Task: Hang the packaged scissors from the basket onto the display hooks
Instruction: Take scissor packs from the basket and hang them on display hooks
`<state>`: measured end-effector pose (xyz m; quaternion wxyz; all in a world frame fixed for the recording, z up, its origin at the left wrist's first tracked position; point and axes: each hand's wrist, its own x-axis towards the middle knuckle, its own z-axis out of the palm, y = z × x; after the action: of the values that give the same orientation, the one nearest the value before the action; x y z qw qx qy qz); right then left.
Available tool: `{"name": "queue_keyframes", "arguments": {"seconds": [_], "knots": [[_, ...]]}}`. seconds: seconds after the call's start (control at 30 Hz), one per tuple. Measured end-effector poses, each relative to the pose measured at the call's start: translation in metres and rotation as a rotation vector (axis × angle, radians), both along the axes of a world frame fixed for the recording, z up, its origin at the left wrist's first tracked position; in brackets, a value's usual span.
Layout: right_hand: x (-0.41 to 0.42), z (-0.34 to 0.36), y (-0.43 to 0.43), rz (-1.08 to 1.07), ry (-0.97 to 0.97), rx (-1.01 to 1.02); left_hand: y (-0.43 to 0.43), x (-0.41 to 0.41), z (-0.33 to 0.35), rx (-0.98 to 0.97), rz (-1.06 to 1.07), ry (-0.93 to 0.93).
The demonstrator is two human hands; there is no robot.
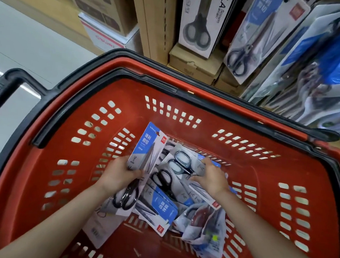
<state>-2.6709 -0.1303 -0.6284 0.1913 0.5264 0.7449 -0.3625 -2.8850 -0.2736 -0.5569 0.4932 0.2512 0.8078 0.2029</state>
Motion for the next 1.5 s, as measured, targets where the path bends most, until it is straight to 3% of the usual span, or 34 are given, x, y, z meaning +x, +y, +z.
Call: {"name": "queue_keyframes", "arguments": {"seconds": [0.1, 0.23, 0.43, 0.63, 0.77, 0.9, 1.0, 1.17, 1.27, 1.37, 1.43, 1.5], "knots": [[0.000, 0.020, 0.001, 0.080, -0.004, 0.043, 0.000, 0.005, 0.002, -0.018, 0.045, -0.001], [0.004, 0.053, -0.004, -0.032, 0.123, 0.031, -0.007, 0.014, 0.003, -0.048, 0.115, -0.124], [0.016, 0.127, -0.010, -0.026, 0.376, 0.088, -0.010, 0.040, 0.015, -0.034, -0.101, -0.130], [0.029, 0.188, -0.006, -0.382, 0.860, -0.007, -0.009, 0.067, 0.051, 0.074, -0.079, -0.338], [0.038, 0.210, -0.006, -0.613, 1.066, -0.005, -0.005, 0.084, 0.074, 0.135, -0.007, -0.431], [0.046, 0.221, -0.012, -0.827, 1.060, 0.023, -0.004, 0.099, 0.085, 0.269, 0.156, -0.544], [0.051, 0.224, -0.020, -1.023, 1.036, -0.077, -0.003, 0.117, 0.093, 0.407, 0.285, -0.577], [0.060, 0.221, -0.043, -1.138, 0.967, -0.202, -0.007, 0.137, 0.105, 0.540, 0.306, -0.579], [0.071, 0.221, -0.048, -1.064, 0.895, -0.225, -0.004, 0.133, 0.114, 0.602, 0.269, -0.415], [0.090, 0.237, -0.051, -0.689, 0.637, -0.345, 0.001, 0.119, 0.132, 0.679, 0.202, -0.223], [0.102, 0.245, -0.050, -0.459, 0.561, -0.162, 0.005, 0.111, 0.147, 0.740, 0.146, -0.147], [0.109, 0.254, -0.045, -0.265, 0.591, 0.292, 0.010, 0.106, 0.164, 0.781, 0.066, -0.036]]}}
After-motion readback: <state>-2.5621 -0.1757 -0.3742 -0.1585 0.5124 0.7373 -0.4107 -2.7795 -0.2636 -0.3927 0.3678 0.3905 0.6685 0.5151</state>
